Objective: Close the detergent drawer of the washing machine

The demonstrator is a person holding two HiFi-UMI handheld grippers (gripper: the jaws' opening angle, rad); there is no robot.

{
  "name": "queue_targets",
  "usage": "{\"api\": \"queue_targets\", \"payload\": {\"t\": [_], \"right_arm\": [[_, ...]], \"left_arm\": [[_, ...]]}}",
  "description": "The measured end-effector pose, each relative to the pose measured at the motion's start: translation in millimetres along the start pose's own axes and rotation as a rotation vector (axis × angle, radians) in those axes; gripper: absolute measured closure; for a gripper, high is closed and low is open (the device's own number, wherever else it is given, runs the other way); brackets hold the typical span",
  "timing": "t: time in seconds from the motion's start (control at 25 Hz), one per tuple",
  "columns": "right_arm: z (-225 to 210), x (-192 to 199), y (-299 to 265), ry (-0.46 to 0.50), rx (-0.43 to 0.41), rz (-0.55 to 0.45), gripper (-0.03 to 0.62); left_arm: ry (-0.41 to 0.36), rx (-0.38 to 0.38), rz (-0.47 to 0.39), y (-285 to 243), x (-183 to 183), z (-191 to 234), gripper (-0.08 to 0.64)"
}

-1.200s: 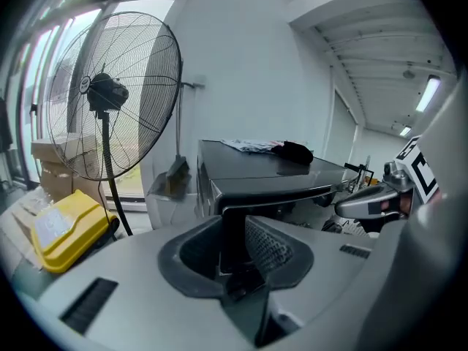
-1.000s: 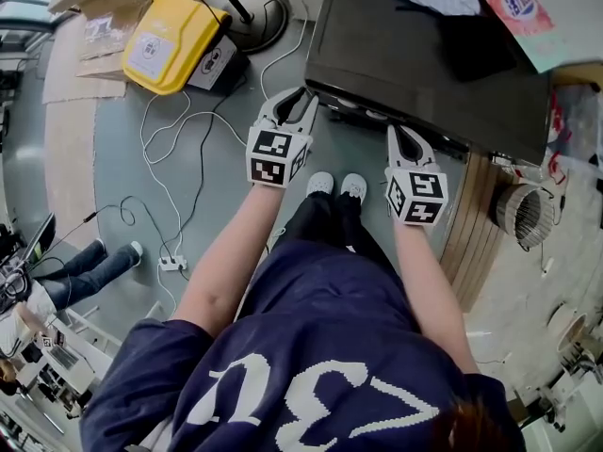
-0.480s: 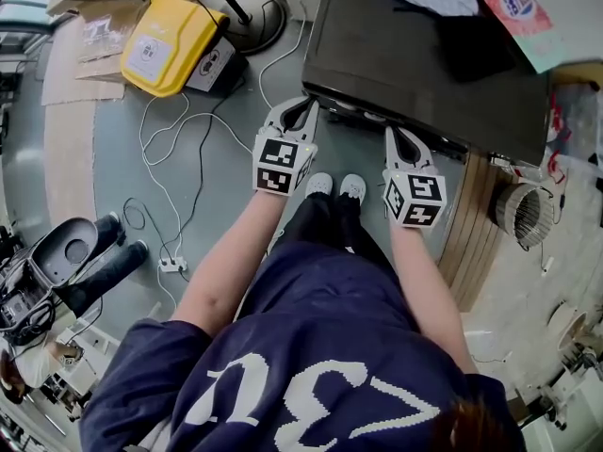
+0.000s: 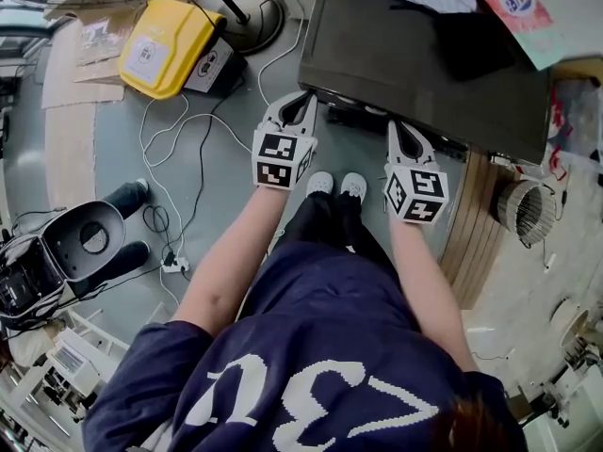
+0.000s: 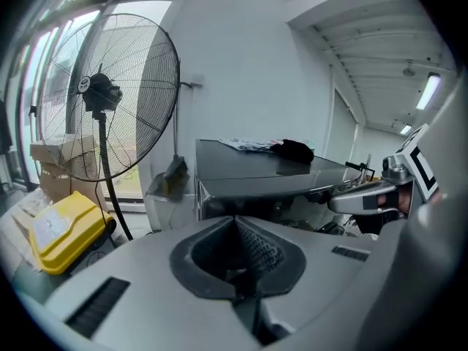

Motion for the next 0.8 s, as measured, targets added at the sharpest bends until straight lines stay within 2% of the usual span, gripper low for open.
{"api": "queue_targets", "payload": {"t": [0.28, 0.36, 0.44, 0.56, 0.64, 0.8], "right_arm": [[-0.4, 0.2, -3.2, 0.007, -0.01, 0.017, 0.577], [0.2, -2.1, -1.5, 0.072, -0.012, 0.034, 0.577], [5.1, -8.8, 2.0, 0.182, -0.022, 0.046, 0.577], [16.7, -29.2, 13.1, 0.28, -0.059, 0.006, 0.577], [19.9, -45.0, 24.3, 0.282, -0.07, -0.041, 0.577], [18.0, -81.3, 51.0, 0.206, -0.072, -0.16, 0.577]], "left_arm": [[0.016, -0.023, -0.008, -2.2, 0.9, 2.9, 0.54], [0.006, -0.025, -0.002, -2.0, 0.4, 1.7, 0.54], [-0.006, -0.02, -0.001, 1.2, -3.2, 0.3, 0.54], [-0.046, 0.002, -0.054, 16.6, -24.6, -4.2, 0.54], [-0.082, 0.007, -0.094, 29.1, -41.5, -8.4, 0.54], [-0.1, -0.001, -0.176, 56.2, -75.2, -14.0, 0.54]]}}
Point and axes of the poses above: the fingertips, and each gripper's own axes: y backward along the fingers, z to its left, x out of its underside, the point moved 3 cm from there along y, backward along the fingers, and after that the axes turned 2 degrees about -x, right-handed, at the moved point
